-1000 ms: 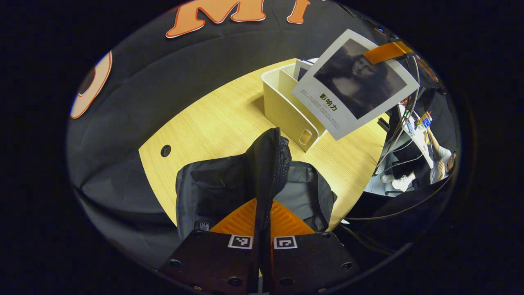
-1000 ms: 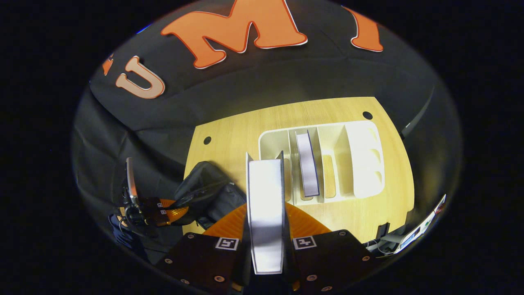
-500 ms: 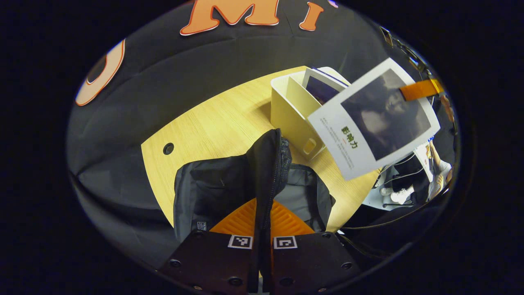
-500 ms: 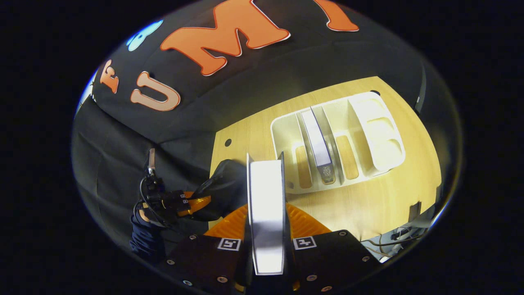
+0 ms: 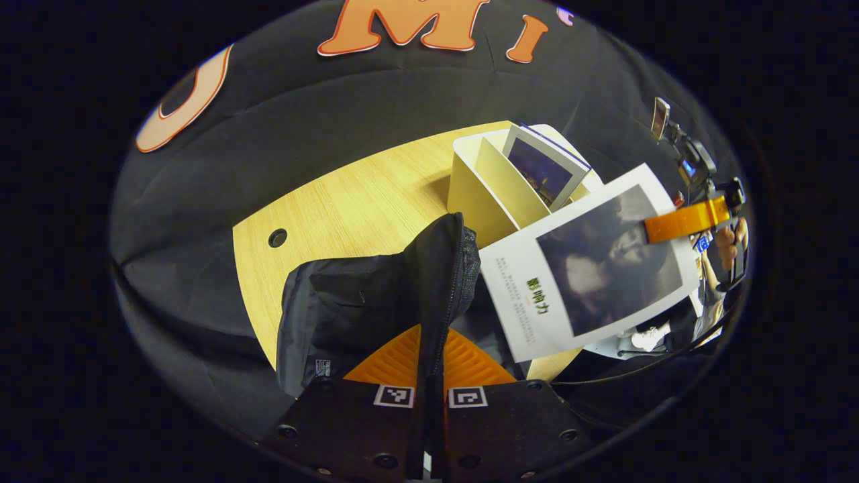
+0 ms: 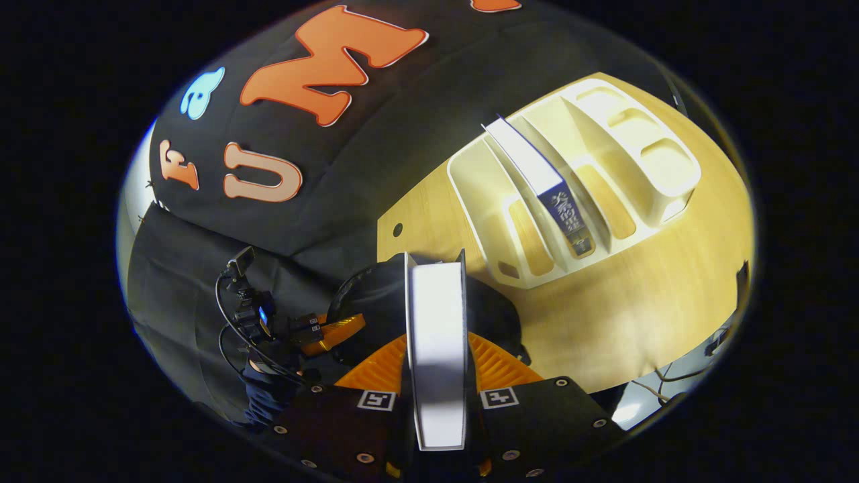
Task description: Open the schoolbag, grab two books from the bookshelf and put them into the schoolbag.
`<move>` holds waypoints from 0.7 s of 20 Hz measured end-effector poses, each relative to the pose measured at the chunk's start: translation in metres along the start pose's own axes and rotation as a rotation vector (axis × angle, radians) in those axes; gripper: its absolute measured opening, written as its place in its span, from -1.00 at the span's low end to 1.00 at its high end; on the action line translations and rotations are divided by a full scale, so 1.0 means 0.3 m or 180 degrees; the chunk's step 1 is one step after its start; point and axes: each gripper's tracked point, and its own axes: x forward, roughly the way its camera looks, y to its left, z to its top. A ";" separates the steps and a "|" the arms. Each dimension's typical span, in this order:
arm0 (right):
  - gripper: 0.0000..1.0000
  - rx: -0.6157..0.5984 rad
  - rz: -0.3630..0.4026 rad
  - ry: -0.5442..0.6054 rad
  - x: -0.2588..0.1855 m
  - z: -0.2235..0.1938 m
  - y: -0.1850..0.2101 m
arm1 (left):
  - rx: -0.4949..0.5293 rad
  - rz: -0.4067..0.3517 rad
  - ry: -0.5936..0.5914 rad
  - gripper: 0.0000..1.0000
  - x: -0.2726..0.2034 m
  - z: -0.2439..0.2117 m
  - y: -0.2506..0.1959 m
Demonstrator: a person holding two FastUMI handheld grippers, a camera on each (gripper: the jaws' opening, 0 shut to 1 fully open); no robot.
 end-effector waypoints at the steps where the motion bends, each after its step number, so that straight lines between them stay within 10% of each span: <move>1: -0.37 0.0016 0.0019 0.0029 0.026 -0.020 -0.006 | -0.0009 -0.0003 -0.0016 -0.90 -0.002 0.000 0.004; 14: -0.37 0.0376 0.0337 -0.0157 0.436 -0.133 0.055 | -0.0222 0.0008 -0.0197 -0.91 -0.005 -0.002 -0.012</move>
